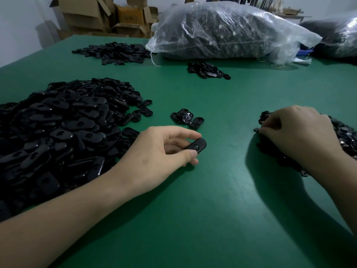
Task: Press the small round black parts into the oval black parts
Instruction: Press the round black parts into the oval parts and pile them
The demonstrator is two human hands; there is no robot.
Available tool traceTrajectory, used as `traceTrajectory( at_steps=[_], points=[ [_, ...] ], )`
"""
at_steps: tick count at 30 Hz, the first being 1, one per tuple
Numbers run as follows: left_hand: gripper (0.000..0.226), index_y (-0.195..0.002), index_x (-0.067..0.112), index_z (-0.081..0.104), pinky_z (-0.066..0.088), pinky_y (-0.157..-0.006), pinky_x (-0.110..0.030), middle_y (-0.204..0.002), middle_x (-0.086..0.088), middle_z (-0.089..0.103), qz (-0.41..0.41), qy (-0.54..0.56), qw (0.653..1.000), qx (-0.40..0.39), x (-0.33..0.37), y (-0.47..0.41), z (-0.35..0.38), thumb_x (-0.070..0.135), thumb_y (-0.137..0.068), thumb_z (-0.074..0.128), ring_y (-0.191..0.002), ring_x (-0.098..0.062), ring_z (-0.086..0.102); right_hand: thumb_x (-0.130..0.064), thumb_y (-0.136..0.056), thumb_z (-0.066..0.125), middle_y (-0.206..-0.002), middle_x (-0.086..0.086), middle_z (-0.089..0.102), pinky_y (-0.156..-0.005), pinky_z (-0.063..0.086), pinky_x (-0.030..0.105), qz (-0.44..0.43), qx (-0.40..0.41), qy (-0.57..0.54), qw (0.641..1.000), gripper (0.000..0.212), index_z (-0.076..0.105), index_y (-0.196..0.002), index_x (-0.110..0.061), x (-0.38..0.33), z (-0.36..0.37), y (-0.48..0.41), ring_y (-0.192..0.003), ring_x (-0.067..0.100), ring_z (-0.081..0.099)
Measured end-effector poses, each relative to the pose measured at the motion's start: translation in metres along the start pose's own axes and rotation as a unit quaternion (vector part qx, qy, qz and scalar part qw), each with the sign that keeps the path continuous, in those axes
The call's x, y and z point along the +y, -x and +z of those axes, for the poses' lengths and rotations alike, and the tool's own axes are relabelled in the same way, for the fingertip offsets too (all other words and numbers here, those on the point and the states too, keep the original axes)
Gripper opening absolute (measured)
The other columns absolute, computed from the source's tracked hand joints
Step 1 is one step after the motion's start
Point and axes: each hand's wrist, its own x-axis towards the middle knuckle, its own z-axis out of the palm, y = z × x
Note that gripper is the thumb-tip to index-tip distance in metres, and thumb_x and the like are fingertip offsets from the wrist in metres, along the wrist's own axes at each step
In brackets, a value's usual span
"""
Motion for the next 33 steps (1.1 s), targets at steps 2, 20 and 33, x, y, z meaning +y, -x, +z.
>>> traceTrajectory(
  at_steps=[2,20,33],
  points=[
    [0.030,-0.118,0.026,0.072,0.056,-0.082,-0.016,-0.087,0.005,0.080,0.002,0.009,1.000,0.004,-0.001,-0.001,0.001,0.008,-0.093,0.072,-0.085,-0.007,0.077,-0.028,-0.089,0.073,-0.072,0.004,0.059,-0.079,0.043,0.044,-0.008,0.024,-0.004,1.000,0.008,0.079,-0.084,-0.027,0.000,0.001,0.000,-0.081,0.035,0.058],
    [0.034,-0.117,0.023,0.067,0.060,-0.074,-0.022,-0.092,0.000,0.081,0.036,0.096,0.994,0.048,-0.006,-0.002,0.000,0.009,-0.088,0.079,-0.087,-0.016,0.079,-0.022,-0.079,0.073,-0.093,0.016,0.078,-0.047,0.039,0.015,0.035,-0.246,-0.713,0.656,0.005,0.076,-0.081,-0.018,-0.069,0.004,0.045,-0.066,0.012,0.065],
    [0.034,-0.115,0.026,0.074,0.055,-0.072,-0.016,-0.088,-0.001,0.079,0.075,0.110,0.989,0.062,-0.005,-0.003,0.001,0.018,-0.083,0.081,-0.081,-0.014,0.077,-0.022,-0.077,0.074,-0.098,0.015,0.078,-0.052,0.044,0.016,0.025,-0.285,-0.741,0.608,0.009,0.078,-0.085,-0.019,-0.066,0.006,0.046,-0.074,0.014,0.071]
  ],
)
